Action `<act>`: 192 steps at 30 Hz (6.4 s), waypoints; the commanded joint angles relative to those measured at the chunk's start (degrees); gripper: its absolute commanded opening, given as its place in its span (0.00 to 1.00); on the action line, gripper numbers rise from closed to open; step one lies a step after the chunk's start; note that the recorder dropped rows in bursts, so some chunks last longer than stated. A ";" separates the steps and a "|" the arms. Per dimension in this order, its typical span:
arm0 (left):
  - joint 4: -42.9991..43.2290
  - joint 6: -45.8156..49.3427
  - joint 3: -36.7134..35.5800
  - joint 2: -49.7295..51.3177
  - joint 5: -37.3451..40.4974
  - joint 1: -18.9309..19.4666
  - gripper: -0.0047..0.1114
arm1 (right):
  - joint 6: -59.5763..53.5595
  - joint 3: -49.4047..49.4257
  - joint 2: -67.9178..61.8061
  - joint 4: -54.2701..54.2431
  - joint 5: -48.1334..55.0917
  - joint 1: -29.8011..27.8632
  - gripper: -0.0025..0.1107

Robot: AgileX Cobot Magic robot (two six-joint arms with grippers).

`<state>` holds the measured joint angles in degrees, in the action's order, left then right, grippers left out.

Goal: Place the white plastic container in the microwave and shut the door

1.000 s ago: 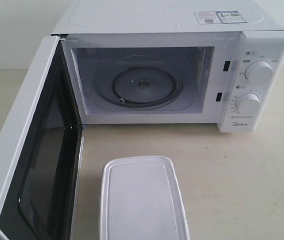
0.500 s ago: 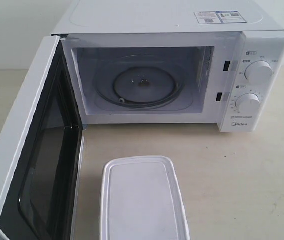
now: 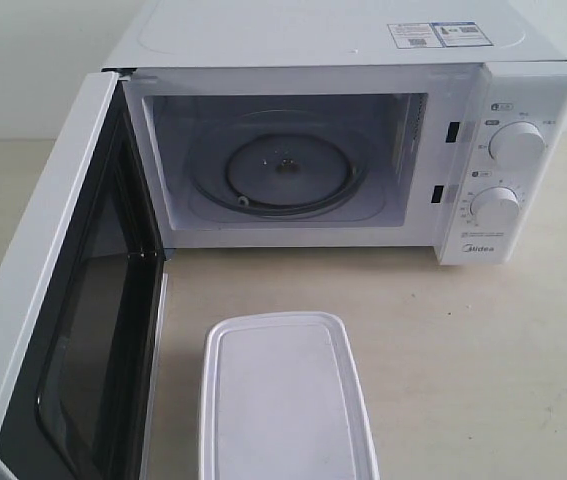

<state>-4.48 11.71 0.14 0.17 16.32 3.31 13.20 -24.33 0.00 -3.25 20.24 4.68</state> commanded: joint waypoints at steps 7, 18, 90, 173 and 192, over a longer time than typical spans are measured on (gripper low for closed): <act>-0.63 -0.62 -0.14 -0.17 0.03 0.08 0.08 | -4.57 -13.51 -12.19 -0.49 7.62 -0.16 0.02; -0.63 -0.62 -0.14 -0.17 0.03 0.08 0.08 | -19.75 -28.71 -39.45 -14.74 26.28 -0.16 0.02; -0.51 -0.62 -0.14 -0.17 0.02 0.08 0.08 | -99.70 -0.98 -103.41 -93.90 37.40 3.30 0.35; -0.51 -0.62 -0.14 -0.17 0.02 0.08 0.08 | -62.14 -0.40 -63.08 -85.41 4.27 11.04 0.02; -0.51 -0.62 -0.14 -0.17 0.02 0.08 0.08 | -24.02 4.79 -53.82 -63.29 -28.02 34.81 0.02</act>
<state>-4.48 11.71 0.14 0.17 16.44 3.31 -12.82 -21.23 -54.37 -67.18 -2.73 36.83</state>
